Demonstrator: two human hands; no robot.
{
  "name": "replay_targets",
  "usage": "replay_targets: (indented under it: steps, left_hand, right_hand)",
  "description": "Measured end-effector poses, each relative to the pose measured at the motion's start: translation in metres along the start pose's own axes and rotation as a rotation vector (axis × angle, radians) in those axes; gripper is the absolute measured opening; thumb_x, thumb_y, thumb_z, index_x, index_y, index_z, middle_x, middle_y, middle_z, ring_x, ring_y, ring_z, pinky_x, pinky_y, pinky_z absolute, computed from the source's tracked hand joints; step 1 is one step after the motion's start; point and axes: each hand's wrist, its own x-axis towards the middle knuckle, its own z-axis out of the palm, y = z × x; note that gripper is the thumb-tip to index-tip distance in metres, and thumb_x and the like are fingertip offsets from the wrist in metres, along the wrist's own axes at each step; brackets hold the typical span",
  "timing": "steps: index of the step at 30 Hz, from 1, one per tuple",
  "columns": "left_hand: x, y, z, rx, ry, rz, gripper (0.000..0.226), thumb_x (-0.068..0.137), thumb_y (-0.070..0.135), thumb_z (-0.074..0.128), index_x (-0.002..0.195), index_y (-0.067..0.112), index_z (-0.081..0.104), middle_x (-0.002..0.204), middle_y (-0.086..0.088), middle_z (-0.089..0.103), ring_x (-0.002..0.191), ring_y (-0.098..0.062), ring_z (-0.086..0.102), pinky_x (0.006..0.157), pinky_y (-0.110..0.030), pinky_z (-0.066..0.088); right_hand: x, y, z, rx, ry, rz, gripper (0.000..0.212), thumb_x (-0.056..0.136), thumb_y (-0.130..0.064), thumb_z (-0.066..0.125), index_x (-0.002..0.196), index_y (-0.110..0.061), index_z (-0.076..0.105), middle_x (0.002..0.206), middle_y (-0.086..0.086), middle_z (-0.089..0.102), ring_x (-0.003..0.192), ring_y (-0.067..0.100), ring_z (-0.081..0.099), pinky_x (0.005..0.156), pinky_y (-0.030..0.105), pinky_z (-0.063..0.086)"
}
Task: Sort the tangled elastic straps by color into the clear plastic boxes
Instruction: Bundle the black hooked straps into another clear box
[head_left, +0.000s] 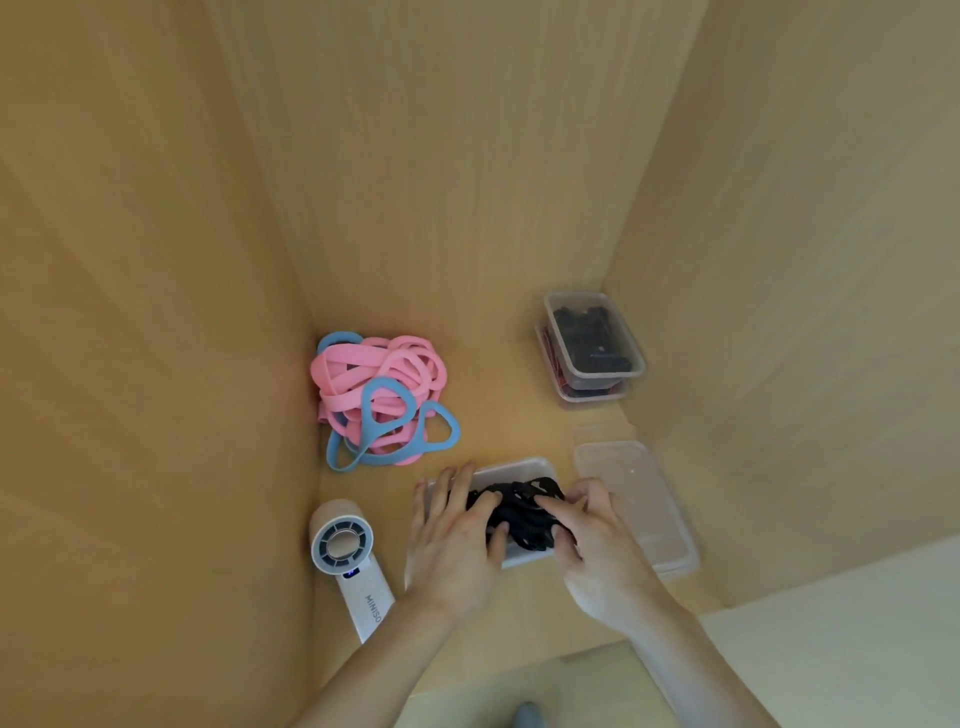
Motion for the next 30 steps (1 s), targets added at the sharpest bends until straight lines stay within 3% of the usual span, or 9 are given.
replay_targets:
  steps: [3,6,10,16,21,23,27,30]
  left_hand:
    - [0.002,-0.001,0.0,-0.005,-0.004,-0.012,0.036,0.098,0.044,0.047,0.131,0.035,0.056,0.162,0.004,0.025,0.149,-0.019,0.014,0.125,-0.044,-0.002]
    - [0.0,0.0,-0.001,0.017,-0.018,-0.007,0.042,0.094,0.042,0.043,0.133,0.035,0.055,0.162,0.004,0.023,0.149,-0.019,0.011,0.125,-0.045,-0.004]
    - [-0.001,0.0,-0.005,-0.013,-0.057,0.008,0.07,0.082,0.059,0.023,0.141,0.033,0.049,0.163,0.003,0.017,0.151,-0.019,0.004,0.123,-0.043,-0.012]
    - [-0.002,0.002,-0.008,0.062,-0.107,0.039,0.084,0.078,0.075,0.021,0.147,0.031,0.041,0.165,0.001,0.01,0.151,-0.021,-0.002,0.124,-0.046,-0.009]
    - [0.001,0.0,-0.011,0.075,-0.137,0.054,0.07,0.083,0.065,0.036,0.144,0.032,0.044,0.162,-0.001,0.016,0.15,-0.023,0.007,0.123,-0.048,-0.003]
    - [0.003,-0.005,-0.011,0.044,-0.135,0.067,0.06,0.089,0.058,0.042,0.145,0.035,0.045,0.162,0.001,0.017,0.15,-0.021,0.007,0.123,-0.047,-0.004]
    - [0.004,-0.015,-0.011,-0.039,-0.13,0.089,0.051,0.093,0.044,0.049,0.144,0.038,0.047,0.162,0.007,0.017,0.149,-0.013,0.004,0.124,-0.044,0.0]
    - [0.002,-0.012,-0.012,-0.028,-0.105,0.083,0.052,0.09,0.039,0.051,0.142,0.037,0.049,0.161,0.006,0.021,0.149,-0.016,0.01,0.124,-0.044,0.002]
  right_hand:
    - [0.009,-0.01,-0.001,0.058,0.038,0.035,0.037,0.098,-0.009,0.056,0.134,-0.016,0.061,0.118,-0.008,0.043,0.101,0.01,0.054,0.091,0.016,0.042]
    - [0.017,-0.02,0.0,0.069,0.049,0.095,0.031,0.093,-0.006,0.062,0.124,-0.013,0.063,0.116,-0.001,0.053,0.104,0.018,0.059,0.093,0.028,0.049]
    - [0.024,-0.03,0.0,0.073,0.03,0.202,0.017,0.089,-0.005,0.064,0.103,-0.016,0.066,0.107,0.002,0.06,0.096,0.02,0.061,0.085,0.034,0.053]
    - [0.041,-0.035,-0.005,0.053,-0.136,0.324,0.011,0.08,-0.008,0.075,0.074,-0.014,0.069,0.087,0.006,0.071,0.083,0.021,0.068,0.074,0.035,0.06]
    - [0.059,-0.05,0.007,-0.178,-0.213,0.276,0.021,0.077,-0.018,0.079,0.09,-0.012,0.065,0.096,0.008,0.069,0.088,0.024,0.068,0.062,0.029,0.048]
    - [0.065,-0.051,0.011,-0.203,-0.211,0.257,0.014,0.082,-0.016,0.074,0.085,-0.014,0.06,0.095,0.007,0.068,0.081,0.023,0.063,0.062,0.029,0.044]
    - [0.067,-0.044,0.004,-0.096,-0.304,0.255,0.02,0.078,-0.019,0.079,0.075,-0.015,0.06,0.073,-0.001,0.06,0.075,0.02,0.062,0.059,0.029,0.047]
    - [0.056,-0.036,-0.004,0.063,-0.337,0.244,0.009,0.088,-0.014,0.065,0.08,-0.01,0.068,0.08,0.004,0.067,0.081,0.021,0.066,0.066,0.032,0.056]
